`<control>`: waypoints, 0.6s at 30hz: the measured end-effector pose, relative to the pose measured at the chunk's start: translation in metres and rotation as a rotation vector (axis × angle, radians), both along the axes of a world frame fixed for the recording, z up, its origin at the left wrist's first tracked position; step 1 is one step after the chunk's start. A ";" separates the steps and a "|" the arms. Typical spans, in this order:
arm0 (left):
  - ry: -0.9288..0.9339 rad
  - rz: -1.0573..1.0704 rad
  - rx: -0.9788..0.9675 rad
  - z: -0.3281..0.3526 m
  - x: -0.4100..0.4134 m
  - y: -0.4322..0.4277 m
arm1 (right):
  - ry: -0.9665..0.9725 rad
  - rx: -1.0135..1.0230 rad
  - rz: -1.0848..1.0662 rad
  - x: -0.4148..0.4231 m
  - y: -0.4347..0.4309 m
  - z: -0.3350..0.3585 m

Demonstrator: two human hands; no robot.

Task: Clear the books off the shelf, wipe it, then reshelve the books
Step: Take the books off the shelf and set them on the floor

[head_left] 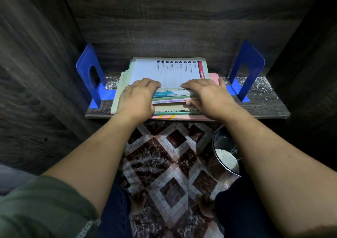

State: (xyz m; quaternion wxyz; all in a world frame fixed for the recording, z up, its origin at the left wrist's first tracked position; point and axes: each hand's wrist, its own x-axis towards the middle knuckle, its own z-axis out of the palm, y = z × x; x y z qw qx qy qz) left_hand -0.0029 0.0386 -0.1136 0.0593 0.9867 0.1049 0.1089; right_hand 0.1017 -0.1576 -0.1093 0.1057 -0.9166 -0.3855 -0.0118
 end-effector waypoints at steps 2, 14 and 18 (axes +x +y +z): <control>-0.047 0.038 0.032 -0.005 0.002 -0.003 | -0.075 -0.016 0.012 -0.005 0.003 0.001; -0.045 0.120 0.171 0.005 0.009 -0.015 | -0.185 -0.066 -0.048 -0.015 0.015 -0.006; 0.016 0.097 0.283 0.009 0.007 -0.031 | -0.170 -0.056 -0.069 -0.013 0.016 -0.010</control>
